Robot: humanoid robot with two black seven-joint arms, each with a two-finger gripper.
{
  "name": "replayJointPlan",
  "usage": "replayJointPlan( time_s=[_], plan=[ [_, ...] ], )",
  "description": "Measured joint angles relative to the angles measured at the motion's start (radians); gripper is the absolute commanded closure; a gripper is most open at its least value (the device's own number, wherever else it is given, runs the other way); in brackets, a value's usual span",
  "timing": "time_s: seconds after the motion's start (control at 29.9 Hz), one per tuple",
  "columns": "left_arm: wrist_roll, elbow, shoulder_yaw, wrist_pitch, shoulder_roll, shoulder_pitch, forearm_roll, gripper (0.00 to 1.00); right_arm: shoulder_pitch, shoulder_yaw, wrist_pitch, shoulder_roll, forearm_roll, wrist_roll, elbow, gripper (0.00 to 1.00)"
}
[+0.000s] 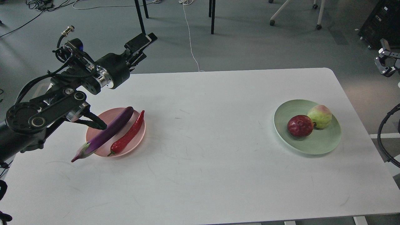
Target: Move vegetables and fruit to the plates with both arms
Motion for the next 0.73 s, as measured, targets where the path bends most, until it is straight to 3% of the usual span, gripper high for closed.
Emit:
replayJointPlan(
  time_s=[0.13, 0.43, 0.57, 0.73],
  plan=[
    [0.0, 0.15, -0.119, -0.021, -0.1, 0.0, -0.259, 0.02, 0.003, 0.009, 0.003, 0.008, 0.005, -0.014, -0.006, 0.01],
    [-0.003, 0.22, -0.187, -0.14, -0.125, 0.006, -0.8, 0.02, 0.007, 0.098, -0.004, 0.209, 0.014, -0.091, -0.092, 0.01],
    [-0.003, 0.283, -0.227, -0.222, -0.147, 0.024, -0.894, 0.02, 0.008, 0.152, -0.004, 0.307, 0.014, -0.095, -0.143, 0.01],
    [-0.008, 0.358, -0.306, -0.289, -0.172, 0.04, -0.917, 0.02, 0.025, 0.174, -0.002, 0.338, 0.013, -0.095, -0.151, 0.01]
  ],
)
